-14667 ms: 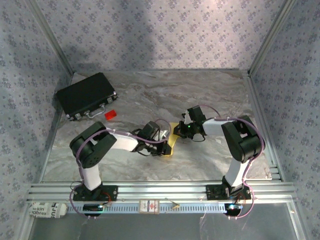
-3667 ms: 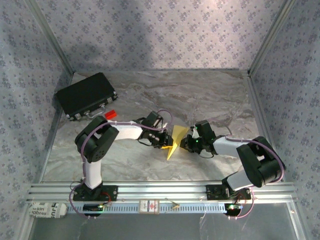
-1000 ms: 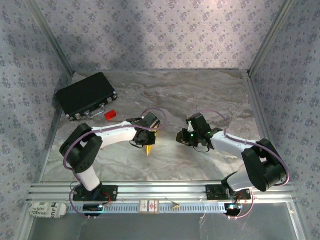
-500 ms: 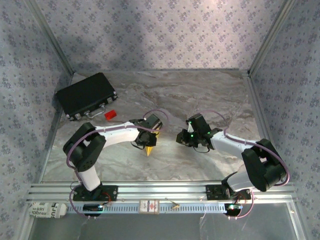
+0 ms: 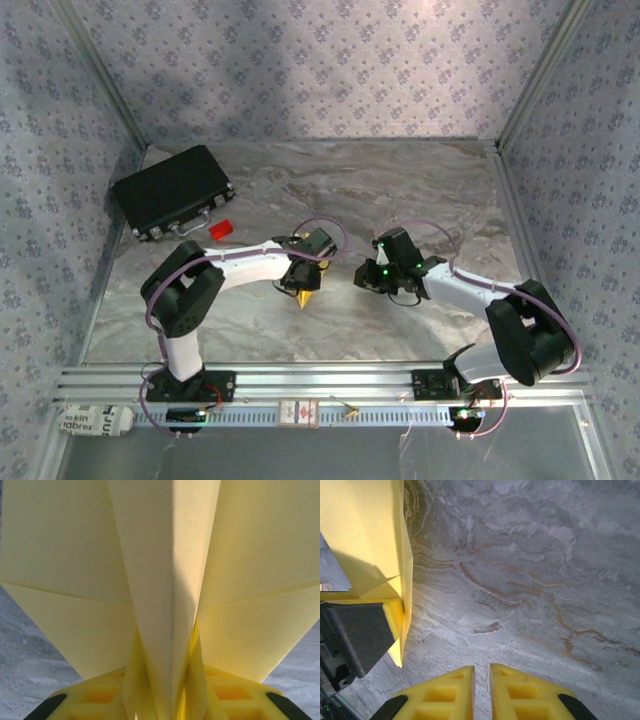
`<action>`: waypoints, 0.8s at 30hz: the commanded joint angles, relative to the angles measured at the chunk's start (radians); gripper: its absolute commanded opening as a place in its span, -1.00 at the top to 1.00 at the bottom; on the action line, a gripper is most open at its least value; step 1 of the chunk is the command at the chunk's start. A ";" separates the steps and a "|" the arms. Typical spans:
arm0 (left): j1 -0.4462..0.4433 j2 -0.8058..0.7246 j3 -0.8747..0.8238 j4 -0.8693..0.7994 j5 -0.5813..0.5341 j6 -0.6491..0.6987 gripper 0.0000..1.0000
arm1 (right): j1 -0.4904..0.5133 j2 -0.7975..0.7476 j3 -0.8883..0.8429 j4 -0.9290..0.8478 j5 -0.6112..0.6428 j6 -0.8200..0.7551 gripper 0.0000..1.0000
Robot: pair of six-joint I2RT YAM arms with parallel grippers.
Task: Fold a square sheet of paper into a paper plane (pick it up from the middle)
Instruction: Move the paper plane to the center of the table.
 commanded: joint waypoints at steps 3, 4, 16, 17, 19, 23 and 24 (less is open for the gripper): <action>-0.037 0.078 0.064 -0.100 -0.060 -0.121 0.30 | -0.031 -0.041 0.025 -0.035 0.001 -0.049 0.67; -0.043 0.085 0.077 -0.111 -0.068 -0.132 0.27 | -0.038 -0.044 0.022 -0.032 -0.006 -0.050 0.67; -0.073 0.091 0.162 -0.178 -0.086 -0.208 0.22 | -0.118 -0.090 -0.013 -0.012 -0.077 -0.072 0.67; -0.073 0.080 0.169 -0.183 -0.092 -0.207 0.21 | -0.124 -0.097 -0.011 -0.020 -0.074 -0.075 0.66; -0.073 0.056 0.182 -0.193 -0.109 -0.204 0.20 | -0.137 -0.113 -0.009 -0.034 -0.061 -0.077 0.65; -0.071 0.011 0.203 -0.212 -0.127 -0.195 0.17 | -0.168 -0.163 -0.007 -0.063 -0.030 -0.083 0.60; -0.072 0.002 0.208 -0.216 -0.128 -0.193 0.16 | -0.176 -0.178 -0.005 -0.077 -0.018 -0.086 0.58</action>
